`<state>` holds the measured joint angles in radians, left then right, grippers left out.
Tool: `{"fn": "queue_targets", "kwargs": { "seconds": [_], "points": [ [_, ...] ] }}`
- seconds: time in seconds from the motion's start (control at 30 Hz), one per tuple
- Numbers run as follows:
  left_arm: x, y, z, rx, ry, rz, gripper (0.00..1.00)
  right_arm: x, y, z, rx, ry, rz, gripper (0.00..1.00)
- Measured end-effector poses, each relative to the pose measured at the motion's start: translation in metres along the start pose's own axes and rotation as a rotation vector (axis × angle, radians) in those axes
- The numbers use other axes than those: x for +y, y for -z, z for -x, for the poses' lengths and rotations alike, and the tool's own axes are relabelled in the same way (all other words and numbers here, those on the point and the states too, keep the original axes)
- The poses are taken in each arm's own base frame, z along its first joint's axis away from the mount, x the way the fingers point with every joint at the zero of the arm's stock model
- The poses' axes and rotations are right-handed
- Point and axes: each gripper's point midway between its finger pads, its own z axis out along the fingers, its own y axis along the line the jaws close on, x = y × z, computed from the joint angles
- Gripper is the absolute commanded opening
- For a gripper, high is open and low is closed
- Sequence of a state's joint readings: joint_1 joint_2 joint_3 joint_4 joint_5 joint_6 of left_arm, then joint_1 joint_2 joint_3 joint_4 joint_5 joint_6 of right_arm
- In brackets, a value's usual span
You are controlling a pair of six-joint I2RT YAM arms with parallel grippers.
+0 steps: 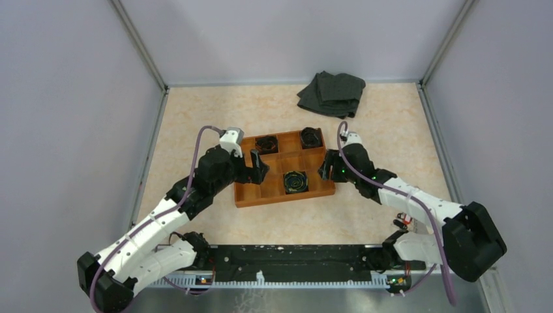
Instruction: Remove the keys from the keyring
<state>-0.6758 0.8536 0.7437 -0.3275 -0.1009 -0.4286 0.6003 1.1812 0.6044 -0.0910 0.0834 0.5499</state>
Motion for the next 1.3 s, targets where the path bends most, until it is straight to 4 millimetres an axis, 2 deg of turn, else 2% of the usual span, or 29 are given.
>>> {"fn": "queue_targets", "kwargs": {
  "seconds": [0.27, 0.4, 0.53, 0.7, 0.83, 1.07, 1.3],
  "points": [
    [-0.005, 0.001, 0.003, 0.008, 0.006, -0.04, 0.99, -0.008, -0.02, 0.017, -0.042, -0.014, -0.062, 0.56],
    [-0.006, 0.0, 0.0, 0.022, 0.005, -0.05, 0.99, -0.012, -0.041, 0.024, -0.034, -0.032, -0.081, 0.47],
    [-0.008, -0.002, -0.001, 0.033, 0.007, -0.069, 0.99, -0.016, -0.056, 0.022, -0.011, -0.032, -0.095, 0.37],
    [-0.009, -0.002, 0.0, 0.037, 0.007, -0.081, 0.99, -0.012, -0.063, 0.019, 0.001, -0.037, -0.085, 0.33],
    [-0.009, -0.001, 0.007, 0.021, 0.005, -0.085, 0.99, 0.013, -0.071, 0.013, 0.013, -0.03, -0.039, 0.32],
    [-0.006, 0.005, 0.022, -0.013, 0.001, -0.074, 0.99, 0.082, -0.096, -0.004, 0.048, -0.015, 0.082, 0.31],
    [-0.005, 0.022, 0.042, -0.056, -0.001, -0.055, 0.99, 0.154, -0.134, -0.005, 0.066, -0.04, 0.2, 0.3]
  ]
}}
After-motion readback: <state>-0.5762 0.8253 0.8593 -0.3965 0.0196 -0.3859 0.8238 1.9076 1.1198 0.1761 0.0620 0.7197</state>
